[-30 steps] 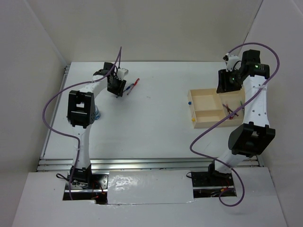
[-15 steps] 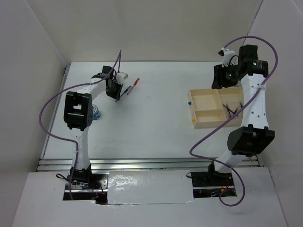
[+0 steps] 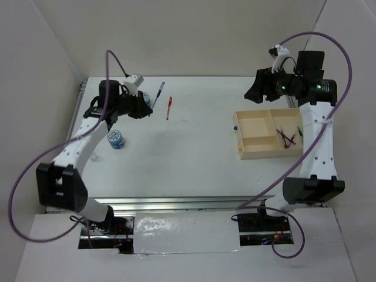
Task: Sort the stationery into containers
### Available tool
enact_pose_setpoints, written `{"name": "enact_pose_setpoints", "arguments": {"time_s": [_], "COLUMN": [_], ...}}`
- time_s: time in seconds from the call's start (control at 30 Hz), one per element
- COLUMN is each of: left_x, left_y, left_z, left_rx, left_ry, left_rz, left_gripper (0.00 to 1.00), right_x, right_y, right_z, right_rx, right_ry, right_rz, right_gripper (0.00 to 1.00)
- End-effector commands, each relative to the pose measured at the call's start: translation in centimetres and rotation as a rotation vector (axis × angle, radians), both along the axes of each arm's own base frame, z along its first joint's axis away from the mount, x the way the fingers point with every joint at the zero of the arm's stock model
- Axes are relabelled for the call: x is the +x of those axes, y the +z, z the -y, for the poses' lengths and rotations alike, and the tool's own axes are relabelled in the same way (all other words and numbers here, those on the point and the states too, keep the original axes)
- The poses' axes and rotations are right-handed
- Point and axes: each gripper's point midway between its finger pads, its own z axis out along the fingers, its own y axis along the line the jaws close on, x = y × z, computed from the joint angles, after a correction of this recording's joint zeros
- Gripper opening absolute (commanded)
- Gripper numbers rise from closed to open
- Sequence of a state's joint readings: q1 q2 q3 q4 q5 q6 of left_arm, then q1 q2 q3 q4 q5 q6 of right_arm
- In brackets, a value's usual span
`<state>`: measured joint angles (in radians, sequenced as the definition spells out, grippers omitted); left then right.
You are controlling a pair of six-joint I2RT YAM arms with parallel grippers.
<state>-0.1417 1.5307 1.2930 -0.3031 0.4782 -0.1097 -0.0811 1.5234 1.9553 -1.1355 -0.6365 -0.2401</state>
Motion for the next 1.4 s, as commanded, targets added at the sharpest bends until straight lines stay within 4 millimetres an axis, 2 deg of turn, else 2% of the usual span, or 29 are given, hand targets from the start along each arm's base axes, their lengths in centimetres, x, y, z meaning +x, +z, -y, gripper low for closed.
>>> {"name": "enact_pose_setpoints", "arguments": {"time_s": [0.0,0.03,0.07,0.1,0.13,0.17,0.23,0.27,0.37,0.4,0.47,0.53,0.57,0.6,0.7,0.93,1.2,1.37], "left_x": [-4.3,-5.8,-7.4,-8.2,-9.4,-10.6,-11.9,-12.3,-13.4,-13.8,-14.0,-14.2,-14.4,-14.7,-15.1,-15.6,-15.2,-15.2], "left_y": [11.8,12.1,16.4,17.4,18.0,20.1,21.2,21.7,23.1,23.6,23.8,23.9,23.9,24.1,24.0,23.6,22.8,22.7], "left_z": [5.0,5.9,6.2,6.6,7.2,7.5,8.1,8.3,9.0,9.2,9.3,9.4,9.5,9.5,9.6,9.8,9.9,10.0], "left_rx": [-0.357,-0.455,-0.517,-0.56,-0.638,-0.687,-0.798,-0.831,-0.892,-0.903,-0.911,-0.912,-0.911,-0.908,-0.901,-0.901,-0.893,-0.887], "left_ry": [-0.192,-0.188,-0.232,-0.241,-0.244,-0.277,-0.297,-0.308,-0.34,-0.358,-0.365,-0.377,-0.385,-0.4,-0.406,-0.412,-0.385,-0.385], "left_rz": [0.254,0.204,0.348,0.365,0.315,0.375,0.319,0.317,0.316,0.316,0.304,0.301,0.306,0.319,0.315,0.299,0.254,0.257], "left_gripper": [0.0,0.0,0.0,0.0,0.0,0.0,0.0,0.0,0.0,0.0,0.0,0.0,0.0,0.0,0.0,0.0,0.0,0.0], "right_x": [-2.9,-3.6,-4.1,-4.5,-5.7,-6.2,-8.1,-9.3,-9.6,-9.9,-10.1,-9.3,-9.5,-8.9,-8.3,-7.6,-7.6,-7.5], "right_y": [8.2,11.2,10.9,11.6,14.6,14.1,16.4,16.7,17.4,17.1,17.1,15.9,16.1,15.2,14.2,13.9,14.6,14.3], "right_z": [-4.3,-5.0,-6.3,-7.0,-7.6,-9.4,-11.1,-13.1,-15.5,-17.1,-18.5,-20.7,-20.9,-21.8,-23.1,-24.7,-25.8,-26.2], "right_rx": [0.239,0.273,0.36,0.393,0.41,0.452,0.512,0.541,0.57,0.583,0.595,0.595,0.596,0.592,0.611,0.632,0.656,0.652], "right_ry": [0.136,0.164,0.183,0.201,0.239,0.277,0.329,0.388,0.415,0.447,0.473,0.489,0.487,0.478,0.479,0.494,0.536,0.541], "right_rz": [0.217,0.336,0.289,0.314,0.455,0.441,0.517,0.508,0.498,0.47,0.455,0.412,0.423,0.39,0.338,0.298,0.3,0.292], "right_gripper": [0.74,0.74,0.74,0.74,0.74,0.74,0.73,0.73,0.72,0.71,0.72,0.71,0.71,0.71,0.71,0.71,0.65,0.53]}}
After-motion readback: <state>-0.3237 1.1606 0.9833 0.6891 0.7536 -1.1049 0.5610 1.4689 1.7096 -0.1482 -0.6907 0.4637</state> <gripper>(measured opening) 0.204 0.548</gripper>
